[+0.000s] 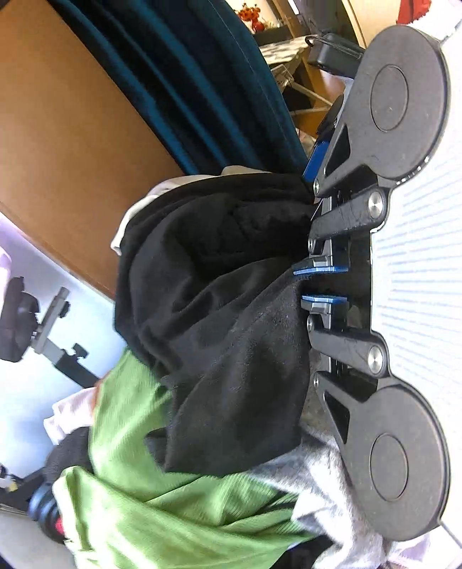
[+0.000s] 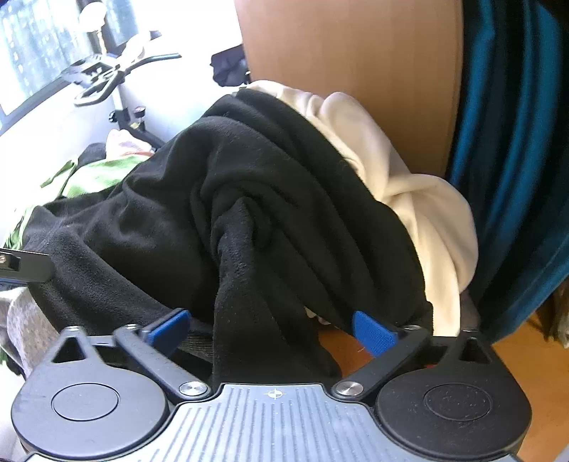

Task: Fold clothes
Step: 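Close the left gripper on the black fleece and lift it from the heap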

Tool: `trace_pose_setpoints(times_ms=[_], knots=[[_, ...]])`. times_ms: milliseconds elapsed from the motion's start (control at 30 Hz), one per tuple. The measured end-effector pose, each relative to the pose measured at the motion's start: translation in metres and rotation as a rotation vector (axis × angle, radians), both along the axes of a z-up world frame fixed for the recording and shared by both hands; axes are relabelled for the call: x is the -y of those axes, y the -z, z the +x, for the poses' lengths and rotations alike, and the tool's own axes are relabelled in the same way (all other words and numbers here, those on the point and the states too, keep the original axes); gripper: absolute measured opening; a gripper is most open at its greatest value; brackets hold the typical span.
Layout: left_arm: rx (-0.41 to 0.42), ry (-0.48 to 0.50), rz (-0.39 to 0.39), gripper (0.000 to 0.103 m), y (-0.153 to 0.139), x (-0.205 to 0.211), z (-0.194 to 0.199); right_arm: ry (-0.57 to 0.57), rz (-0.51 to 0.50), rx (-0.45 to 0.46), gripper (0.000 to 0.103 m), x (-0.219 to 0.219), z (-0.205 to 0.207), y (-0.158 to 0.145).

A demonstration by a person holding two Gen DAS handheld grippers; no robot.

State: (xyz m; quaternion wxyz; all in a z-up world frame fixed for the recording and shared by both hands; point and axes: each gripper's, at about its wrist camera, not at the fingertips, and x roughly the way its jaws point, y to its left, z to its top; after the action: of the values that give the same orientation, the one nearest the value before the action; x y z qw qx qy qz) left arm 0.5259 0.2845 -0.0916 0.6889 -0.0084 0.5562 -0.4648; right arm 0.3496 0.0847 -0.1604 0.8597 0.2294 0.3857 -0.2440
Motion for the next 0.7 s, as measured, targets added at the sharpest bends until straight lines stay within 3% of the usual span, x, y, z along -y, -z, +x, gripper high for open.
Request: trace_pose_setpoints(times_ms=[67, 200, 267, 300, 400, 567, 700], knots=[[-0.043, -0.004, -0.001, 0.025, 0.011, 0.003, 0.002, -0.006, 0.013, -0.007, 0.073, 0.001, 0.0, 0.001], [-0.062, -0.028, 0.003, 0.029, 0.023, 0.005, 0.003, -0.007, 0.028, -0.005, 0.066, 0.004, -0.007, 0.002], [-0.034, -0.026, -0.003, 0.023, 0.021, 0.006, 0.002, -0.001, 0.025, -0.009, 0.066, 0.006, -0.009, 0.002], [-0.005, -0.021, -0.004, 0.012, 0.018, 0.007, 0.0, 0.004, 0.024, -0.012, 0.067, 0.006, -0.011, 0.001], [0.076, -0.027, -0.039, 0.006, 0.003, 0.003, -0.004, 0.025, 0.02, -0.018, 0.082, 0.008, -0.014, 0.0], [0.217, -0.102, -0.167, 0.004, -0.042, -0.012, 0.0, 0.05, 0.013, 0.0, 0.097, 0.011, -0.018, -0.009], [0.291, -0.211, -0.25, 0.004, -0.073, -0.033, 0.013, 0.074, 0.006, 0.018, 0.098, 0.017, -0.019, -0.017]])
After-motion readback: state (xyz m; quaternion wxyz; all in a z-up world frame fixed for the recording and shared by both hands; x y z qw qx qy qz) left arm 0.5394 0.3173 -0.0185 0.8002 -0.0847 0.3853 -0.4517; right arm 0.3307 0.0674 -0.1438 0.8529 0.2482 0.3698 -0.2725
